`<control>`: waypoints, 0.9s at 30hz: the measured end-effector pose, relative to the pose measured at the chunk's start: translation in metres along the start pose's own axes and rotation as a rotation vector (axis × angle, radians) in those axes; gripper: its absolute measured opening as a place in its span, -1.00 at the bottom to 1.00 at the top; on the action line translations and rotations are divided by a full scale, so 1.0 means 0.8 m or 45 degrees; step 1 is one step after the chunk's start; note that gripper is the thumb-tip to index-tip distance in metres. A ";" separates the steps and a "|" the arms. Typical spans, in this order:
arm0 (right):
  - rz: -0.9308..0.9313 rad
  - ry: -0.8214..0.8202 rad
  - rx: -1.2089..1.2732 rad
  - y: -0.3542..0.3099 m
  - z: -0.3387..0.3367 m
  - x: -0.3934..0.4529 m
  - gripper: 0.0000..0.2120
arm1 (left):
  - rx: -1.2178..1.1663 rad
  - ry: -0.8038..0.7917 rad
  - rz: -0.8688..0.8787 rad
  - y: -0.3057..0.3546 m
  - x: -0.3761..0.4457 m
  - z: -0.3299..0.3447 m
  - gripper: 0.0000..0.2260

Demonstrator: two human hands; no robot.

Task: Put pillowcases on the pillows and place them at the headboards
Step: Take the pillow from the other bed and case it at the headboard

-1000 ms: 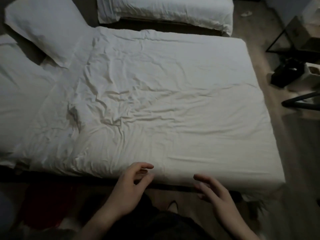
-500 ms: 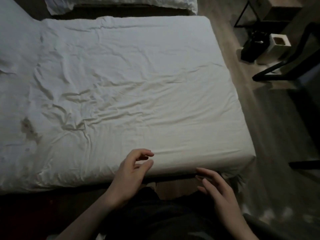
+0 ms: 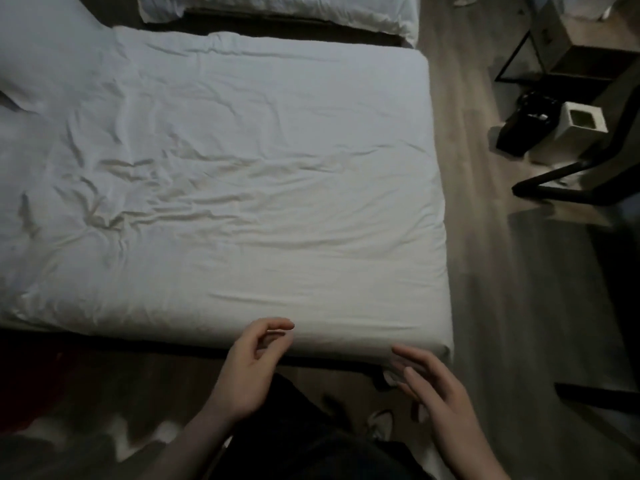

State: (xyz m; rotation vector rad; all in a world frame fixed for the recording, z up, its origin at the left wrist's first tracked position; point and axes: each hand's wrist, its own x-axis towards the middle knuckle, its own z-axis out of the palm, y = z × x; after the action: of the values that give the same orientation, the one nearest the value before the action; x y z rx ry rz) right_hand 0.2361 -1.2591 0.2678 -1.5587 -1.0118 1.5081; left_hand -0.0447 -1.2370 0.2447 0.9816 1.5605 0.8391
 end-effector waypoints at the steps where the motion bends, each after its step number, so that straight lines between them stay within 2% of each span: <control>1: 0.003 -0.020 -0.019 0.001 -0.027 -0.003 -0.64 | -0.027 0.022 0.003 0.001 -0.017 0.027 -0.89; 2: 0.014 -0.043 -0.048 -0.001 -0.051 -0.003 -0.74 | -0.038 0.043 0.001 0.000 -0.032 0.052 -0.88; 4: 0.039 -0.088 -0.066 -0.003 -0.090 0.001 -0.76 | -0.041 0.077 -0.023 0.002 -0.058 0.092 -0.87; 5: 0.039 -0.110 -0.075 -0.005 -0.106 0.007 -0.73 | -0.055 0.090 -0.028 0.005 -0.069 0.109 -0.87; 8: 0.013 -0.152 -0.096 -0.018 -0.135 0.027 -0.45 | -0.072 0.127 -0.029 0.018 -0.082 0.148 -0.74; 9: 0.006 -0.145 -0.091 -0.021 -0.141 0.033 -0.47 | -0.088 0.125 -0.025 0.022 -0.080 0.158 -0.73; 11: 0.017 -0.127 -0.062 -0.024 -0.155 0.043 -0.61 | -0.119 0.094 -0.011 0.031 -0.065 0.176 -0.75; 15: 0.063 -0.074 -0.068 -0.019 -0.195 0.050 -0.55 | -0.117 0.048 0.009 0.051 -0.015 0.206 -0.73; 18: 0.105 -0.021 -0.039 -0.014 -0.229 0.061 -0.65 | -0.080 0.042 0.071 0.067 0.016 0.228 -0.67; 22: 0.114 -0.005 -0.075 -0.025 -0.262 0.097 -0.46 | -0.064 0.052 0.098 0.087 0.043 0.259 -0.68; 25: 0.096 -0.074 -0.126 -0.039 -0.294 0.142 -0.76 | -0.076 0.103 0.086 0.101 0.063 0.293 -0.71; 27: 0.109 -0.150 -0.138 -0.048 -0.319 0.179 -0.78 | -0.092 0.162 0.053 0.107 0.077 0.321 -0.71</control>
State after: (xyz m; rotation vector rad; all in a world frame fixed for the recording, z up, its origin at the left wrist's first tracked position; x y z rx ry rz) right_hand 0.4893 -1.1088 0.2534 -1.6221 -1.1224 1.6443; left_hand 0.2152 -1.1397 0.2470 0.9267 1.6105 0.9970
